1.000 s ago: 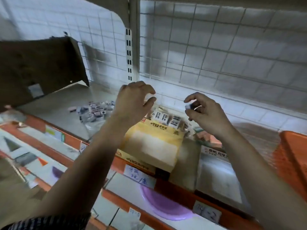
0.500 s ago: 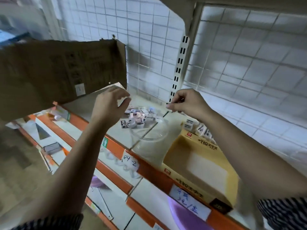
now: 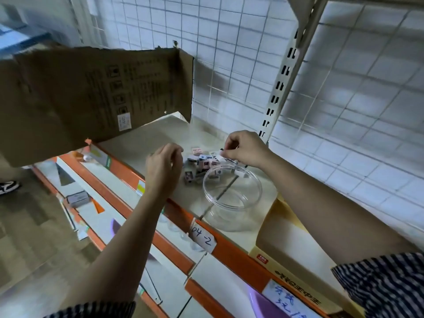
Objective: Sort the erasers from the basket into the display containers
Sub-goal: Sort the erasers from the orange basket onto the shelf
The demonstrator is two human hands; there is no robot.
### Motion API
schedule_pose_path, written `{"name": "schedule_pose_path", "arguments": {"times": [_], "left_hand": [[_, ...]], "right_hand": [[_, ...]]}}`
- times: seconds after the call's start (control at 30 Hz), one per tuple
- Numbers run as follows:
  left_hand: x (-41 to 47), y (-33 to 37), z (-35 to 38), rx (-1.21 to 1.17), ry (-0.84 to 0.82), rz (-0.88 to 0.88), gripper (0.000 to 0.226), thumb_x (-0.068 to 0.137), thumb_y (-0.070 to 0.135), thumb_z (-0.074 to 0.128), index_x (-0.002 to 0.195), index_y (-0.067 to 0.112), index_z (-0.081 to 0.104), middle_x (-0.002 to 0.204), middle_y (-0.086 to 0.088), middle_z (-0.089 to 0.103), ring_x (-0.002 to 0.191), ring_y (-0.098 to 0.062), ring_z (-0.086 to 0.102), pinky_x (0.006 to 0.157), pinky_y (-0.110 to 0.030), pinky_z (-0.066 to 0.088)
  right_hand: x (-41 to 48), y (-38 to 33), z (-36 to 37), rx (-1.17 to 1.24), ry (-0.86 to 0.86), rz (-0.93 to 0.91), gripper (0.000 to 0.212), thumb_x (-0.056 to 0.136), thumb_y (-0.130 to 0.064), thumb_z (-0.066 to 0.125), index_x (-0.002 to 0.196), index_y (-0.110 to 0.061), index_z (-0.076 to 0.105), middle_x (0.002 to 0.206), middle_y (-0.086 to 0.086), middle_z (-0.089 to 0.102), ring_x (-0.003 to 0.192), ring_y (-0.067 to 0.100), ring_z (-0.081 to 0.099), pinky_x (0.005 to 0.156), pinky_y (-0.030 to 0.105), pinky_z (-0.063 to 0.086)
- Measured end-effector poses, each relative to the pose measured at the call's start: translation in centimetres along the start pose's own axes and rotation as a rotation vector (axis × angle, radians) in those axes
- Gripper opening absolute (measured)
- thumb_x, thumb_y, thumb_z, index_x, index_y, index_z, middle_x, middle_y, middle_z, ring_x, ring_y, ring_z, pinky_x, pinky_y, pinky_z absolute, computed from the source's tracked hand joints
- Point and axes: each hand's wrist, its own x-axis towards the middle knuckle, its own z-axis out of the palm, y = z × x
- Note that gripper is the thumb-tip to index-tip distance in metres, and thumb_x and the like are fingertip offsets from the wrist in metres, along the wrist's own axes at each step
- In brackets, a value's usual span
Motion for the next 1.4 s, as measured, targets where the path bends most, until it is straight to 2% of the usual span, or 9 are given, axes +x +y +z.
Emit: {"name": "schedule_pose_path", "arguments": {"times": [0.23, 0.43, 0.57, 0.7, 0.8, 0.9, 1.0, 1.2, 1.4], "left_hand": [[-0.1, 0.2, -0.1, -0.006, -0.032, -0.031, 0.022, 0.097, 0.022, 0.043, 0.089, 0.012, 0.061, 0.086, -0.002, 0.067, 0.071, -0.02, 0.059, 0.071, -0.04, 0.049], [1.7, 1.7, -0.4, -0.042, -0.039, 0.046, 0.027, 0.098, 0.025, 0.042, 0.1, 0.016, 0.067, 0.101, -0.001, 0.068, 0.092, -0.022, 0.061, 0.079, -0.047, 0.05], [4.4, 8.2, -0.4, -0.176, -0.049, 0.162, 0.025, 0.098, 0.022, 0.046, 0.105, 0.014, 0.068, 0.101, 0.0, 0.067, 0.087, -0.012, 0.061, 0.077, -0.039, 0.05], [4.2, 15.7, 1.6, -0.26, -0.169, 0.253, 0.028, 0.096, 0.027, 0.045, 0.108, 0.017, 0.068, 0.104, 0.001, 0.067, 0.083, -0.013, 0.064, 0.077, -0.03, 0.05], [2.6, 20.9, 4.0, -0.346, -0.301, 0.32, 0.032, 0.094, 0.033, 0.043, 0.108, 0.019, 0.067, 0.105, 0.006, 0.063, 0.084, -0.014, 0.063, 0.087, -0.04, 0.05], [0.3, 26.2, 6.3, -0.393, -0.426, 0.418, 0.041, 0.092, 0.043, 0.038, 0.11, 0.02, 0.066, 0.105, 0.006, 0.063, 0.086, -0.016, 0.063, 0.087, -0.048, 0.049], [-2.4, 31.7, 8.1, -0.451, -0.528, 0.476, 0.043, 0.09, 0.047, 0.036, 0.111, 0.022, 0.065, 0.106, 0.005, 0.064, 0.09, -0.016, 0.064, 0.088, -0.048, 0.049], [-8.3, 41.4, 10.7, -0.534, -0.686, 0.538, 0.033, 0.091, 0.042, 0.042, 0.11, 0.026, 0.064, 0.106, 0.009, 0.063, 0.092, -0.013, 0.063, 0.091, -0.046, 0.047], [-13.4, 48.2, 11.9, -0.533, -0.792, 0.606, 0.036, 0.091, 0.043, 0.043, 0.114, 0.025, 0.064, 0.109, 0.007, 0.064, 0.095, -0.012, 0.063, 0.091, -0.043, 0.048]], "right_hand": [[0.5, 0.4, 0.9, -0.001, -0.038, 0.016, 0.008, 0.083, -0.015, 0.075, 0.086, -0.01, 0.07, 0.086, 0.003, 0.07, 0.08, 0.014, 0.063, 0.066, 0.02, 0.045], [-2.0, 1.2, -2.5, 0.083, 0.075, 0.022, 0.005, 0.088, -0.017, 0.068, 0.083, -0.017, 0.069, 0.078, -0.005, 0.067, 0.078, 0.016, 0.068, 0.07, 0.031, 0.054], [-5.2, 2.6, -5.9, 0.147, 0.193, 0.073, 0.004, 0.088, -0.015, 0.067, 0.085, -0.016, 0.069, 0.079, -0.005, 0.069, 0.076, 0.014, 0.069, 0.067, 0.027, 0.053], [-9.9, 4.9, -9.6, 0.147, 0.352, 0.131, 0.007, 0.086, -0.013, 0.065, 0.08, -0.016, 0.069, 0.076, 0.0, 0.071, 0.076, 0.017, 0.069, 0.073, 0.034, 0.055], [-14.5, 7.0, -12.3, 0.129, 0.463, 0.176, 0.009, 0.085, -0.012, 0.064, 0.078, -0.017, 0.068, 0.075, 0.003, 0.07, 0.076, 0.022, 0.069, 0.071, 0.036, 0.054], [-19.8, 9.3, -15.0, 0.107, 0.536, 0.241, 0.008, 0.085, -0.013, 0.064, 0.081, -0.019, 0.068, 0.074, -0.001, 0.069, 0.076, 0.021, 0.068, 0.068, 0.032, 0.052], [-25.6, 11.8, -17.6, 0.083, 0.616, 0.335, 0.009, 0.085, -0.014, 0.065, 0.081, -0.022, 0.067, 0.078, -0.001, 0.07, 0.077, 0.02, 0.069, 0.066, 0.03, 0.051], [-36.2, 16.0, -21.2, 0.037, 0.732, 0.477, 0.013, 0.084, -0.017, 0.066, 0.079, -0.029, 0.066, 0.074, 0.001, 0.072, 0.072, 0.023, 0.068, 0.07, 0.039, 0.054], [-45.4, 19.0, -24.1, -0.015, 0.794, 0.529, 0.01, 0.085, -0.014, 0.067, 0.08, -0.023, 0.07, 0.064, -0.008, 0.066, 0.054, 0.004, 0.057, 0.055, 0.023, 0.043]]}}
